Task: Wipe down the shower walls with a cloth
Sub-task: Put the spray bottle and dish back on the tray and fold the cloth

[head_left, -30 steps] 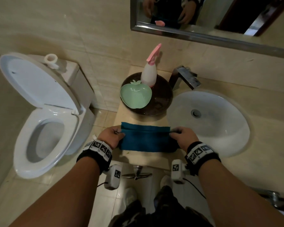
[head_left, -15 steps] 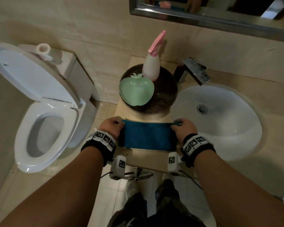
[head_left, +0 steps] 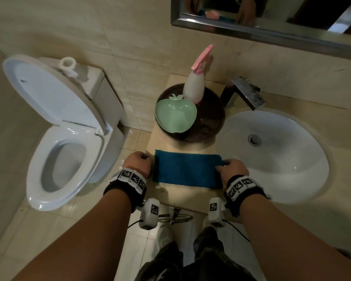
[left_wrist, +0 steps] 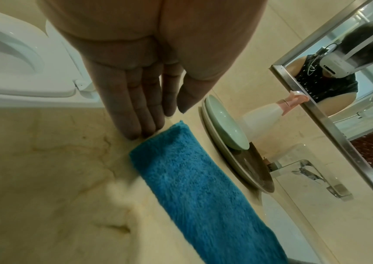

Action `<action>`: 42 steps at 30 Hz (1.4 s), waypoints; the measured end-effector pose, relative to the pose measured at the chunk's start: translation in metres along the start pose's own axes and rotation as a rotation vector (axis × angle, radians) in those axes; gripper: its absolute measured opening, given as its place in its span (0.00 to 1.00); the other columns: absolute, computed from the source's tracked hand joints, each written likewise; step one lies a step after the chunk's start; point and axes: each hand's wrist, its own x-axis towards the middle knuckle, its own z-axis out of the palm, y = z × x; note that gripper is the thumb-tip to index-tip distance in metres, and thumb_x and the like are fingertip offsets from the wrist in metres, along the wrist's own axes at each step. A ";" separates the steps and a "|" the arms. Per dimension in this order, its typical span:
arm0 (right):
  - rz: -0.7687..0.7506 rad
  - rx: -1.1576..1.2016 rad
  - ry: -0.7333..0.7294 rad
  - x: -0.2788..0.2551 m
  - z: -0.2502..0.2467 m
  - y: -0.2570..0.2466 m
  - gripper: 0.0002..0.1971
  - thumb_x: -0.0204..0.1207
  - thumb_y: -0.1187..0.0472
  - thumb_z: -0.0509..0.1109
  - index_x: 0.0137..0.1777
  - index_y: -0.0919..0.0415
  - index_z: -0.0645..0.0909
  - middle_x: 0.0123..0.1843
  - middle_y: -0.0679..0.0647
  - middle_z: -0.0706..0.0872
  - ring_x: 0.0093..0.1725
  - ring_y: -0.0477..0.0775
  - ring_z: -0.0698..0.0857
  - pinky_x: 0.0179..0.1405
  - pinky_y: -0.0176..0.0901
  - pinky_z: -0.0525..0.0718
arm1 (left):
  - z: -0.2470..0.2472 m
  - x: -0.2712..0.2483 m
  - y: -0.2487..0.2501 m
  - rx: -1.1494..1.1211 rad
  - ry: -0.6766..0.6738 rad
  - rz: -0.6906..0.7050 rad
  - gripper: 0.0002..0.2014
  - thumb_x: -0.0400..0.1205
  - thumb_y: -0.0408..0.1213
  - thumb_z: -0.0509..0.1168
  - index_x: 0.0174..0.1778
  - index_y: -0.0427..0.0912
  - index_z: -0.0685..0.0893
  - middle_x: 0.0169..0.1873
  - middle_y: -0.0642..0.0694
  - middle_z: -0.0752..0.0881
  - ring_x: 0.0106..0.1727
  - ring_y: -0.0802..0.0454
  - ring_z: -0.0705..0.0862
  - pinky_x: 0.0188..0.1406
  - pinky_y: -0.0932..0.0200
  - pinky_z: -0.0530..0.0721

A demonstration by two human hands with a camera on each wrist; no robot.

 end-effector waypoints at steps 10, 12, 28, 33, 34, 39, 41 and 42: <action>-0.163 -0.026 0.118 -0.008 0.007 -0.008 0.09 0.83 0.61 0.67 0.59 0.55 0.86 0.60 0.60 0.89 0.61 0.65 0.85 0.65 0.53 0.83 | -0.001 -0.015 -0.005 -0.088 -0.048 -0.036 0.03 0.84 0.41 0.72 0.45 0.48 0.90 0.41 0.41 0.93 0.45 0.39 0.93 0.51 0.39 0.94; -0.113 0.009 0.101 -0.010 0.002 -0.011 0.09 0.83 0.61 0.67 0.62 0.56 0.82 0.61 0.61 0.87 0.56 0.64 0.84 0.57 0.49 0.83 | -0.002 -0.017 -0.005 -0.095 -0.055 -0.040 0.04 0.83 0.42 0.72 0.45 0.48 0.90 0.41 0.40 0.93 0.45 0.38 0.93 0.51 0.38 0.94; 0.123 0.131 -0.057 -0.019 0.002 -0.021 0.32 0.75 0.59 0.80 0.73 0.67 0.69 0.63 0.66 0.83 0.61 0.69 0.85 0.58 0.56 0.86 | 0.008 -0.024 -0.004 -0.185 -0.062 -0.128 0.01 0.81 0.36 0.75 0.44 0.45 0.90 0.44 0.38 0.93 0.47 0.37 0.93 0.52 0.40 0.94; 0.258 0.230 -0.143 -0.020 -0.003 -0.023 0.37 0.80 0.60 0.77 0.80 0.73 0.62 0.72 0.68 0.80 0.71 0.67 0.82 0.72 0.52 0.80 | 0.011 -0.027 -0.007 -0.084 -0.082 -0.121 0.05 0.78 0.38 0.80 0.45 0.42 0.91 0.40 0.40 0.93 0.41 0.43 0.91 0.40 0.53 0.91; 0.264 0.240 -0.138 -0.018 -0.003 -0.022 0.36 0.80 0.58 0.77 0.80 0.73 0.65 0.72 0.67 0.81 0.71 0.66 0.82 0.71 0.51 0.80 | 0.012 -0.027 -0.007 -0.070 -0.087 -0.122 0.05 0.78 0.37 0.80 0.44 0.43 0.91 0.40 0.41 0.93 0.41 0.44 0.91 0.42 0.52 0.91; 0.179 0.221 -0.188 -0.018 -0.001 -0.016 0.31 0.75 0.52 0.82 0.70 0.73 0.78 0.62 0.67 0.88 0.59 0.67 0.89 0.58 0.54 0.89 | 0.012 -0.029 -0.006 -0.047 -0.087 -0.091 0.03 0.77 0.36 0.79 0.42 0.47 0.92 0.40 0.39 0.93 0.46 0.39 0.93 0.51 0.41 0.94; 0.149 0.275 -0.189 -0.018 0.001 -0.013 0.29 0.72 0.53 0.83 0.66 0.71 0.82 0.53 0.65 0.90 0.50 0.65 0.90 0.51 0.54 0.92 | 0.011 -0.029 -0.006 -0.049 -0.080 -0.086 0.03 0.77 0.35 0.79 0.42 0.47 0.92 0.40 0.39 0.93 0.46 0.38 0.93 0.51 0.40 0.94; 0.133 0.303 -0.182 -0.019 0.001 -0.012 0.28 0.71 0.54 0.83 0.65 0.70 0.83 0.51 0.64 0.90 0.48 0.64 0.90 0.51 0.55 0.92 | 0.011 -0.029 -0.006 -0.054 -0.081 -0.082 0.04 0.77 0.34 0.78 0.42 0.47 0.91 0.40 0.39 0.93 0.46 0.39 0.93 0.52 0.40 0.94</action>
